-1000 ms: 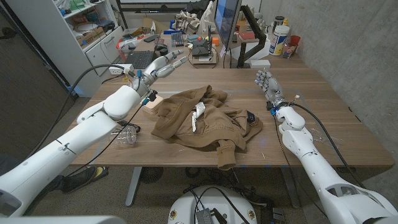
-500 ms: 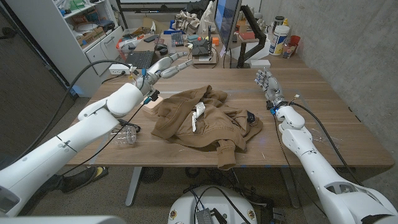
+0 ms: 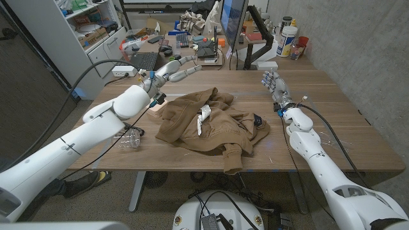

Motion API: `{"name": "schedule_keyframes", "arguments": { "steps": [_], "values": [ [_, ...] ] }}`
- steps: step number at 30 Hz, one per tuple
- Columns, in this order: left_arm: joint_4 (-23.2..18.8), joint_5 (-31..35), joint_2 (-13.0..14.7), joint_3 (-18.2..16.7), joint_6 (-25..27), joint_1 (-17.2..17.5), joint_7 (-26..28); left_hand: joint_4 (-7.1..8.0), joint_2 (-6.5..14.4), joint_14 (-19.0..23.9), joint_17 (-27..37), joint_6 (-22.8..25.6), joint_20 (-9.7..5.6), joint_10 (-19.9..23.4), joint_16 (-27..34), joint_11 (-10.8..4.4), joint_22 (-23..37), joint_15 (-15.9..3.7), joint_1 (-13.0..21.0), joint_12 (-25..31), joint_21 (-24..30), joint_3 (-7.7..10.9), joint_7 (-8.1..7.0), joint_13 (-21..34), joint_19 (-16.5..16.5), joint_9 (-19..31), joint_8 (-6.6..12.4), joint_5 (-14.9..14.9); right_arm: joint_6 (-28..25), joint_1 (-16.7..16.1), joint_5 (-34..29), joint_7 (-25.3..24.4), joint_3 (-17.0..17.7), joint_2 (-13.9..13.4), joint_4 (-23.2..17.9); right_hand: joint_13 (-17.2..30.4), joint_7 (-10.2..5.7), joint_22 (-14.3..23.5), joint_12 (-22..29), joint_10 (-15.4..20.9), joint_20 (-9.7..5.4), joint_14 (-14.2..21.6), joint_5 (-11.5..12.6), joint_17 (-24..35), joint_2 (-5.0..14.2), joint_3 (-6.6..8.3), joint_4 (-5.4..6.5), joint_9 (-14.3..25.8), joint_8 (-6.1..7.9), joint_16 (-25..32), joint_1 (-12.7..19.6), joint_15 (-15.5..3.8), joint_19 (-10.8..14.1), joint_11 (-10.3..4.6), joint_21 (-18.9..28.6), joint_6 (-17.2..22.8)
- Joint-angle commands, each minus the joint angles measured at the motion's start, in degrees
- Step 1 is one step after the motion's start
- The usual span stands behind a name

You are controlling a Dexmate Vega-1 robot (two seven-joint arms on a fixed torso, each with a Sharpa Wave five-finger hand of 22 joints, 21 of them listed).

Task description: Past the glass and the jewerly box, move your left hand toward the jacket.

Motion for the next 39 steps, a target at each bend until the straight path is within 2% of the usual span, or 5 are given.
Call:
{"name": "schedule_keyframes", "arguments": {
  "steps": [1, 8, 15, 39],
  "values": [
    [0.6, 4.7, -0.4, 2.1, 0.8, -2.1, -1.6, -0.47, 0.0, 0.0, 0.1, 0.5, 0.30, 0.0, 0.0, -0.34, 0.1, -0.18, 0.8, 0.2, -0.2, 0.00, -0.03, 0.0, -0.4, 0.1, 0.25, 0.0, 0.1, 0.9, -0.2, 0.3, 0.0, 0.5, 1.2, 0.2, 0.10, 0.1, -0.2, 0.6, -0.65, 0.4, -0.1, 0.2, 0.46, 0.06, -0.25, 0.0, -0.13, -0.1, 0.3, -0.04, 0.6, -0.05, -0.2, 0.5],
    [2.8, 5.3, -1.4, 3.6, -1.7, -3.9, -3.1, -0.41, -0.1, 0.3, 0.1, 0.8, 0.31, 0.5, 0.1, -0.73, 0.1, -0.36, 0.7, 0.4, -0.2, -0.19, -0.35, 0.1, -0.3, 0.1, 0.28, -0.1, 0.1, 0.6, -0.2, 0.1, 0.3, 0.5, 1.0, 0.2, 0.12, 0.1, -0.2, 0.6, -0.61, 0.5, -0.1, 0.2, 0.49, 0.04, -0.30, 0.0, -0.14, -0.1, 0.2, -0.01, 0.7, -0.07, -0.3, 0.6],
    [3.1, 8.2, -1.4, 5.2, -2.6, -5.1, -4.3, -0.25, -0.3, 0.6, 0.2, 1.4, 0.27, 0.9, 0.2, -1.09, 0.1, -0.51, 0.4, 0.5, -0.1, -0.47, -0.55, 0.1, -0.2, 0.1, 0.45, -0.1, -0.1, 0.3, -0.2, -0.1, 0.5, 0.2, 0.8, 0.2, 0.11, 0.1, -0.2, 0.6, -0.62, 0.5, -0.1, 0.2, 0.52, 0.01, -0.33, 0.0, -0.15, -0.1, 0.2, -0.02, 0.8, -0.02, -0.5, 0.6],
    [4.4, 13.2, -1.3, 7.3, -4.3, -5.8, -6.3, 0.02, -0.3, 1.6, 0.2, 2.7, 0.69, 1.7, 0.4, -1.30, 0.1, -0.72, 0.0, 0.6, 0.0, -0.97, -0.88, 0.1, 0.1, 0.1, 0.64, 0.0, -0.1, 2.4, -1.3, 1.0, -0.1, 1.3, 3.6, 0.2, 0.08, 0.1, -0.2, 0.6, -0.61, 0.6, -0.1, 0.2, 0.59, -0.08, -0.46, 0.0, -0.17, -0.2, 0.1, -0.05, 1.0, -0.03, -0.9, 0.6]
  ]
}}
